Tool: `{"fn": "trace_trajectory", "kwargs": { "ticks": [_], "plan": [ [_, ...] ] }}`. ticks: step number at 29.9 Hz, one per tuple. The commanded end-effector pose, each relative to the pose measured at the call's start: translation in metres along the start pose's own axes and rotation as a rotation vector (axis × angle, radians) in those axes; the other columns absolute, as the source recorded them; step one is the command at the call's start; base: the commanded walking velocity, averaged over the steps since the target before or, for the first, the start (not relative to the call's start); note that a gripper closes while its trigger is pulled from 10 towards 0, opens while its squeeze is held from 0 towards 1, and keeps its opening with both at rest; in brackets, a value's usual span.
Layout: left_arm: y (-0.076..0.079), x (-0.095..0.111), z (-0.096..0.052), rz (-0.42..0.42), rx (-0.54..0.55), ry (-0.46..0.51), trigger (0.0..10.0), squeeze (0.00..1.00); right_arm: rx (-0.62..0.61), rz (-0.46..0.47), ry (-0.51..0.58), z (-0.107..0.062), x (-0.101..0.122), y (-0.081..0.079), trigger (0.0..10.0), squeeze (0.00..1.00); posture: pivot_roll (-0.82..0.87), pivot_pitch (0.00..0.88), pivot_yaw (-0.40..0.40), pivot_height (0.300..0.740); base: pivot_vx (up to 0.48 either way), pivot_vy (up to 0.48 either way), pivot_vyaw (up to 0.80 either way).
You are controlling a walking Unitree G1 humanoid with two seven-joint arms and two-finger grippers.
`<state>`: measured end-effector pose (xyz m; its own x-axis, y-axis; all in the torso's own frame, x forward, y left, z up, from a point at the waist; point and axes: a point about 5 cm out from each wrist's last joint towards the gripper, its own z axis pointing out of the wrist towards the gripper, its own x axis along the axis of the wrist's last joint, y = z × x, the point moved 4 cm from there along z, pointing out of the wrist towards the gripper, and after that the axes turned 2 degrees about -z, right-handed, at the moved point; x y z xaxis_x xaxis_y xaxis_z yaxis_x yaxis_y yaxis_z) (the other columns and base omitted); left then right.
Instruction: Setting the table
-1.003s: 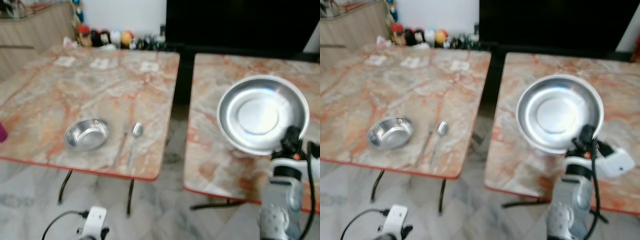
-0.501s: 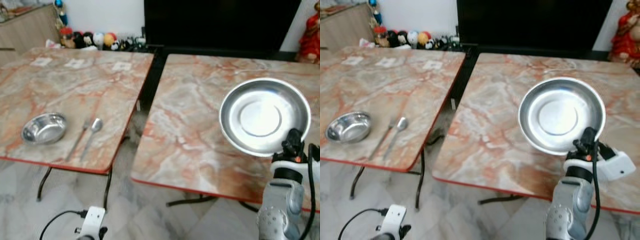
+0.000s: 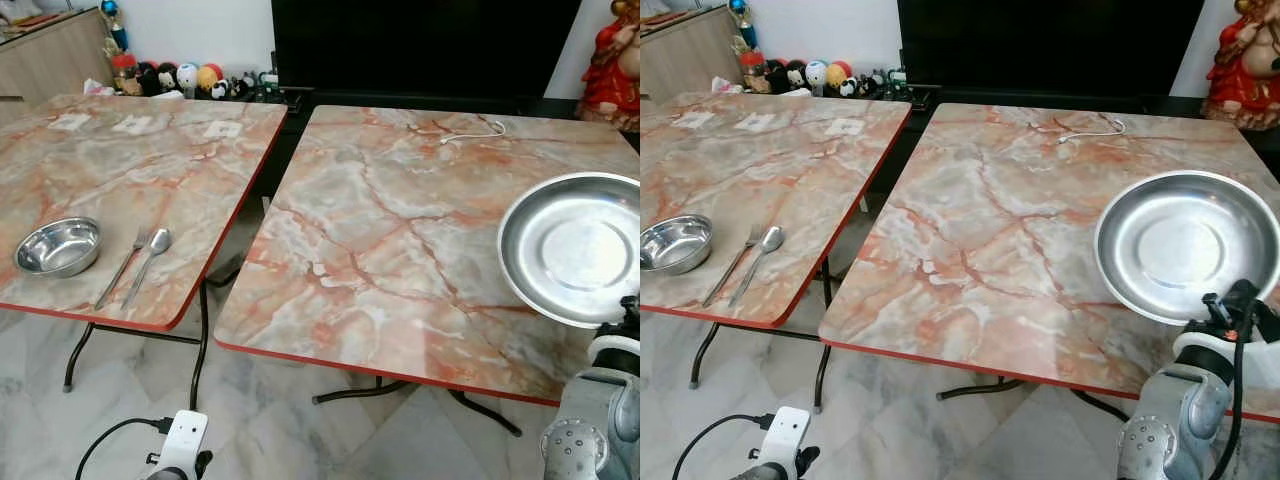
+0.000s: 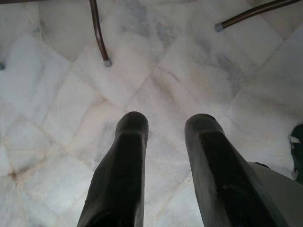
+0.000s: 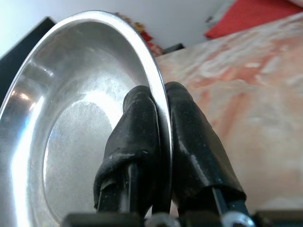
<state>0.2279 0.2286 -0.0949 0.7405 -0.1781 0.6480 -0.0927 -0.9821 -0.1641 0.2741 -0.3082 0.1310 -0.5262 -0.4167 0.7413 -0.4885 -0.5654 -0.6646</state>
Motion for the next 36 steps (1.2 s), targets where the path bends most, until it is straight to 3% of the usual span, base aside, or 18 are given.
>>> {"fn": "trace_trajectory", "kwargs": {
  "ticks": [1, 4, 16, 21, 36],
  "plan": [
    [-0.001, -0.008, -0.002, 0.023, -0.003, -0.033, 10.0, 0.0, -0.029, 0.015, -0.017, 0.0, -0.003, 0.001, 10.0, 0.0, 0.04, 0.008, 0.004, 0.74, 0.0, 0.0, 0.0],
    [-0.001, -0.008, -0.001, 0.024, -0.005, -0.032, 10.0, 0.0, -0.072, 0.051, -0.05, -0.002, -0.01, 0.006, 10.0, 0.0, 0.04, 0.008, 0.004, 0.74, 0.0, 0.0, 0.0],
    [0.0, -0.009, -0.002, 0.03, -0.008, -0.035, 10.0, 0.0, -0.18, -0.013, -0.119, -0.009, -0.027, 0.022, 10.0, 0.0, 0.04, 0.005, 0.0, 0.74, 0.0, 0.0, 0.0],
    [0.0, -0.01, -0.002, 0.033, -0.01, -0.039, 10.0, 0.0, -0.264, -0.052, -0.201, -0.013, -0.043, 0.034, 10.0, 0.0, 0.04, 0.005, 0.0, 0.74, 0.0, 0.0, 0.0],
    [0.0, -0.013, -0.002, 0.039, -0.011, -0.047, 10.0, 0.0, -0.297, 0.039, -0.257, -0.017, -0.056, 0.033, 10.0, 0.0, 0.05, 0.001, -0.006, 0.74, 0.0, 0.0, 0.0]
  ]
}}
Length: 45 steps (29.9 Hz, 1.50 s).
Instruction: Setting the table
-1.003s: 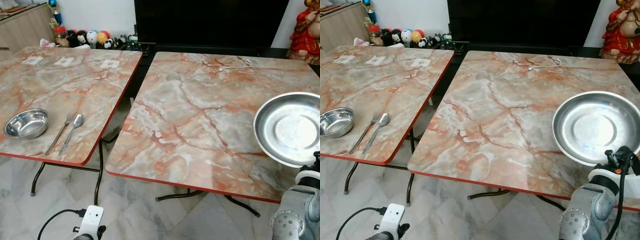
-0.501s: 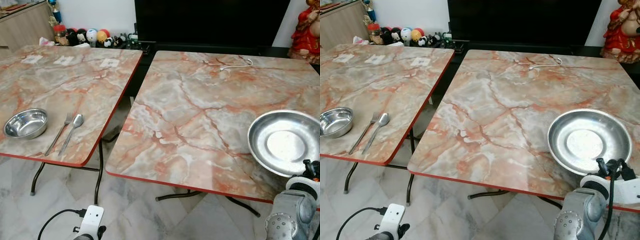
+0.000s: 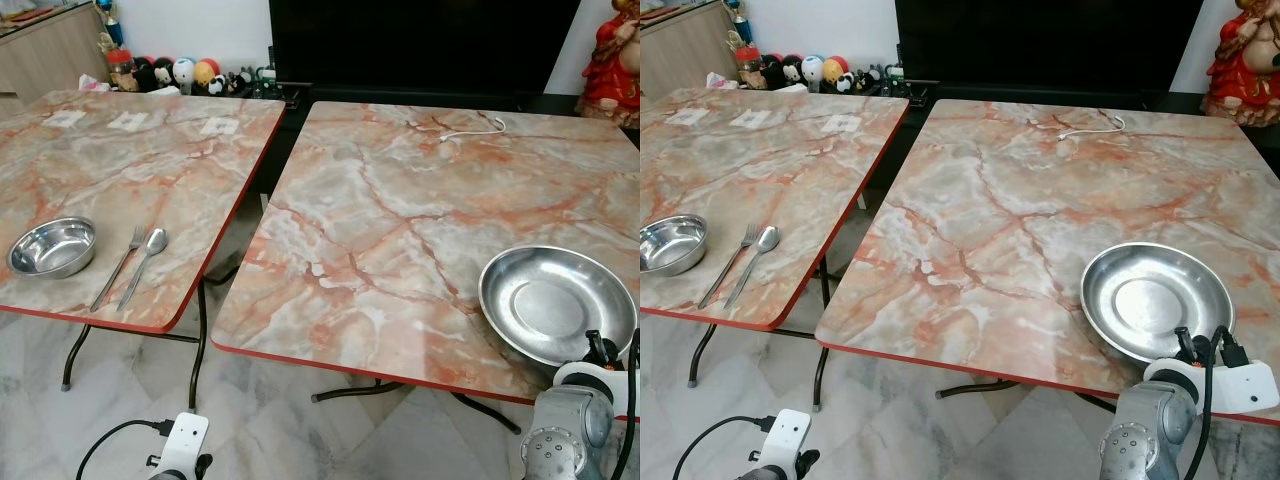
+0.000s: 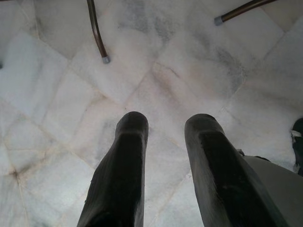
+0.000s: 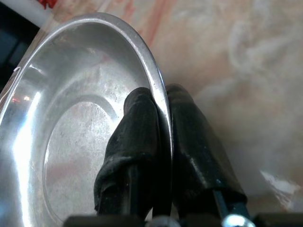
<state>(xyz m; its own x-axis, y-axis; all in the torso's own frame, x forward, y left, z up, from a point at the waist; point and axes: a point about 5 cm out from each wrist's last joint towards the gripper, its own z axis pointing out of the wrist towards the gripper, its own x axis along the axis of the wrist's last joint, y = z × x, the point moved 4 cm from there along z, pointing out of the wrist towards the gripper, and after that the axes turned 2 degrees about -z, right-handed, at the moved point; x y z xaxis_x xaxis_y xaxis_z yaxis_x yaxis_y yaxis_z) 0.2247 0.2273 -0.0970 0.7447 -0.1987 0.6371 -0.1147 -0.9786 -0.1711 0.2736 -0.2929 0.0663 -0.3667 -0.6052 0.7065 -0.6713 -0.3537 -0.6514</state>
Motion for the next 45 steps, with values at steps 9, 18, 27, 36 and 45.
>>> {"fn": "trace_trajectory", "kwargs": {
  "ticks": [9, 18, 27, 36, 45],
  "plan": [
    [-0.001, -0.008, -0.001, 0.024, -0.006, -0.034, 10.0, 0.0, -0.077, 0.015, -0.027, -0.001, -0.007, 0.011, 10.0, 0.0, 0.05, 0.0, -0.006, 0.74, 0.0, 0.0, 0.0],
    [0.0, -0.007, -0.001, 0.027, -0.009, -0.03, 10.0, 0.0, -0.05, 0.02, -0.038, -0.001, -0.01, 0.005, 10.0, 0.95, 0.05, 0.0, -0.007, 0.74, 0.0, 0.0, 0.0],
    [0.003, -0.009, -0.001, 0.028, -0.011, -0.036, 10.0, 0.0, -0.05, 0.008, -0.045, -0.004, -0.012, 0.006, 10.0, 0.91, 0.05, 0.0, -0.011, 0.74, 0.0, 0.0, 0.0],
    [0.002, -0.008, -0.001, 0.024, -0.008, -0.036, 10.0, 0.0, -0.042, -0.01, -0.043, -0.012, -0.013, 0.007, 10.0, 0.8, 0.04, 0.0, -0.015, 0.74, 0.0, 0.0, 0.0],
    [0.002, -0.009, -0.001, 0.017, -0.006, -0.036, 10.0, 0.0, -0.056, -0.036, -0.054, -0.02, -0.015, 0.014, 10.0, 0.0, 0.04, 0.0, -0.021, 0.74, 0.0, 0.0, 0.0]
  ]
}}
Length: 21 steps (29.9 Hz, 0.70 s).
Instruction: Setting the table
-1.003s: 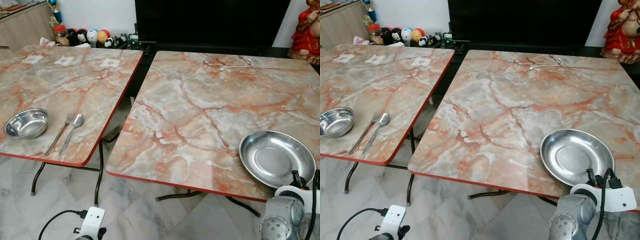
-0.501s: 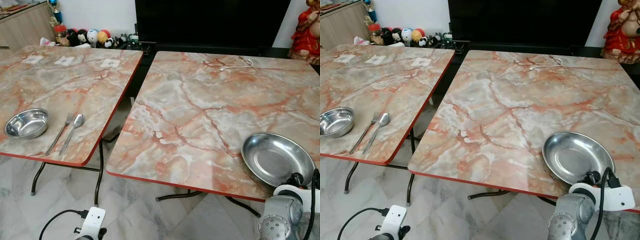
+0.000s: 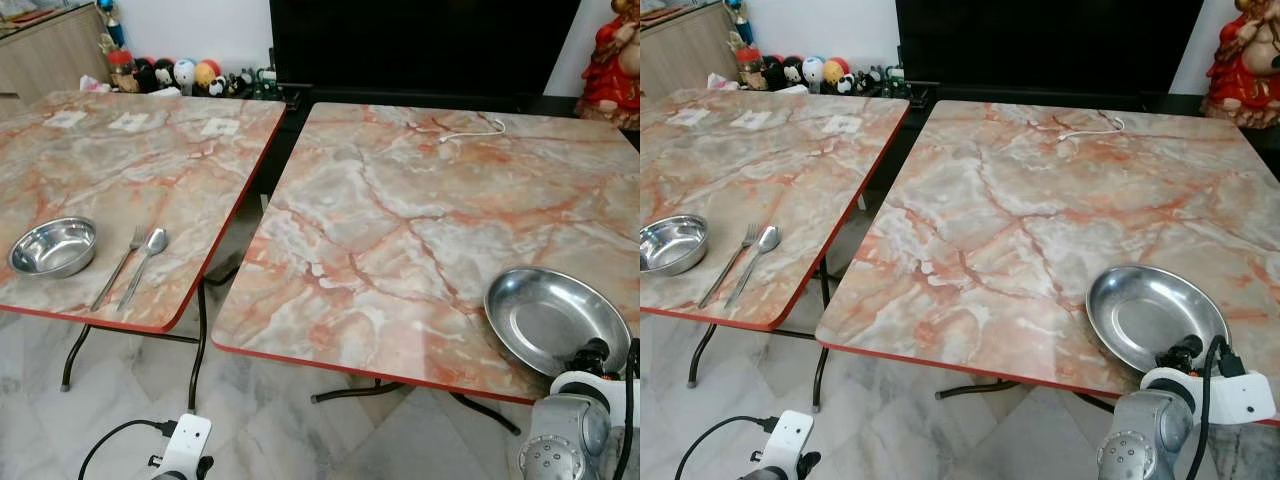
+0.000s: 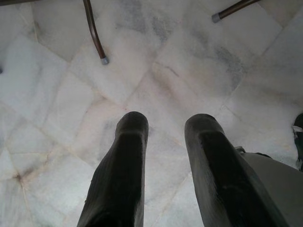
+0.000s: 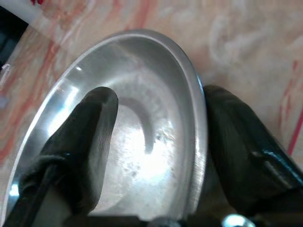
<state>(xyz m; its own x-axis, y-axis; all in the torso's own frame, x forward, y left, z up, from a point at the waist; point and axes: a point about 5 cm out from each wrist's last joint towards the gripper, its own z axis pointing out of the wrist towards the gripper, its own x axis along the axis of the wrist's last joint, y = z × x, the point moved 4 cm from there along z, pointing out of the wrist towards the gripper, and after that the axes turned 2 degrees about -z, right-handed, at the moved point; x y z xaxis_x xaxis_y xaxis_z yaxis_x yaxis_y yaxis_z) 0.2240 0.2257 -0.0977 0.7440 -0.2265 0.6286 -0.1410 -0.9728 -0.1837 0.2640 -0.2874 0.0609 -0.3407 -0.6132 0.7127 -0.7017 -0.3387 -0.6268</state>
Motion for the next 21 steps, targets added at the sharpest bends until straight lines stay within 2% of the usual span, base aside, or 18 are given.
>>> {"fn": "trace_trajectory", "kwargs": {
  "ticks": [1, 5, 10, 12, 14, 17, 19, 21],
  "plan": [
    [0.001, -0.008, -0.001, -0.012, 0.001, -0.032, 10.0, 0.0, -0.021, -0.02, -0.032, -0.012, -0.011, 0.007, 10.0, 0.0, 0.04, 0.0, -0.021, 0.74, 0.0, 0.0, 0.0],
    [0.001, -0.008, -0.001, -0.012, 0.002, -0.031, 10.0, 0.0, -0.037, -0.029, -0.005, -0.014, -0.005, 0.012, 10.0, 0.0, 0.04, 0.0, -0.021, 0.74, 0.0, 0.0, 0.0],
    [0.001, -0.008, -0.001, -0.017, 0.002, -0.028, 10.0, 0.0, -0.037, -0.09, 0.115, -0.022, 0.017, 0.015, 10.0, 0.0, 0.04, 0.0, -0.025, 0.74, 0.0, 0.0, 0.0],
    [0.001, -0.007, -0.001, -0.018, 0.002, -0.027, 10.0, 0.0, -0.048, -0.089, 0.12, -0.023, 0.019, 0.017, 10.0, 0.0, 0.04, 0.0, -0.025, 0.74, 0.0, 0.0, 0.0],
    [0.001, -0.007, -0.001, -0.021, 0.003, -0.027, 10.0, 0.0, -0.099, -0.104, 0.126, -0.025, 0.021, 0.026, 10.0, 0.0, 0.04, 0.0, -0.026, 0.74, 0.0, 0.0, 0.0],
    [0.001, -0.008, -0.001, -0.021, 0.004, -0.027, 10.0, 0.0, -0.103, -0.119, 0.127, -0.025, 0.021, 0.027, 10.0, 0.0, 0.04, 0.0, -0.026, 0.74, 0.0, 0.0, 0.0],
    [0.0, -0.008, -0.001, -0.021, 0.005, -0.028, 10.0, 0.0, -0.073, -0.151, 0.136, -0.025, 0.021, 0.022, 10.0, 0.0, 0.04, 0.0, -0.025, 0.74, 0.0, 0.0, 0.0],
    [0.0, -0.008, -0.001, -0.023, 0.009, -0.029, 10.0, 0.0, 0.035, -0.251, 0.155, -0.024, 0.021, 0.004, 10.0, 0.0, 0.04, 0.0, -0.022, 0.74, 0.0, 0.0, 0.0]
  ]
}}
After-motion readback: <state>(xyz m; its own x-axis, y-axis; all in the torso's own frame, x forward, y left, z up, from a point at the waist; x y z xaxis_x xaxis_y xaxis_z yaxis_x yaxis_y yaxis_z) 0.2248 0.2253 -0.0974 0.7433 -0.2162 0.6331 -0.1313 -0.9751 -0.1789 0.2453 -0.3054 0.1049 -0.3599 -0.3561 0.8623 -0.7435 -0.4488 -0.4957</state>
